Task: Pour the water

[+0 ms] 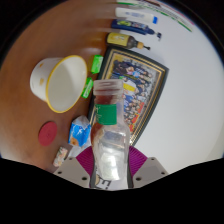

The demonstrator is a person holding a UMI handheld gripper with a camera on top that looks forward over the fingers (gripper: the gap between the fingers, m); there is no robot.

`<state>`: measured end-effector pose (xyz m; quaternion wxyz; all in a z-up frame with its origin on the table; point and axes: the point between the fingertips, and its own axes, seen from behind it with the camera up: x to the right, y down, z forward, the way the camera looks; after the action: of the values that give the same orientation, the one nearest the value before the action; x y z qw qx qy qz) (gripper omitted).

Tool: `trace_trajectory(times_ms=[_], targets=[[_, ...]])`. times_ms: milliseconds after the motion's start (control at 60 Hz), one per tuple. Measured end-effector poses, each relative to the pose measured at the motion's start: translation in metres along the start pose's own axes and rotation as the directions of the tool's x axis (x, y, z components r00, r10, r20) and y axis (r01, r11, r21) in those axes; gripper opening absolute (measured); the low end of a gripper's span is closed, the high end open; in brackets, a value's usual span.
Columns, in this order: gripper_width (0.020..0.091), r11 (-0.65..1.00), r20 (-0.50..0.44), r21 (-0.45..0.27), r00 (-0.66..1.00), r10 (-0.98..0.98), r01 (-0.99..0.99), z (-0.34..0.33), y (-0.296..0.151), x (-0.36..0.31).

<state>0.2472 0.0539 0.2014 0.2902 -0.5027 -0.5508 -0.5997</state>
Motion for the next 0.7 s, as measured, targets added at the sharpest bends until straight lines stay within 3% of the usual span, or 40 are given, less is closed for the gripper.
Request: trace_trajectory(times_ms=[150, 300, 500, 700], targets=[[0.0424, 0.875, 0.103, -0.030, 0.869, 0.483, -0.483, -0.008, 0.010, -0.002], [0.0427, 0.490, 0.205, -0.119, 0.461, 0.863, -0.864, -0.013, 0.010, -0.018], [0.0432, 0.034, 0.298, -0.241, -0.041, 0.954, -0.970, -0.002, -0.004, -0.063], [0.0431, -0.195, 0.313, -0.308, -0.292, 0.904, -0.931, 0.023, -0.017, -0.114]])
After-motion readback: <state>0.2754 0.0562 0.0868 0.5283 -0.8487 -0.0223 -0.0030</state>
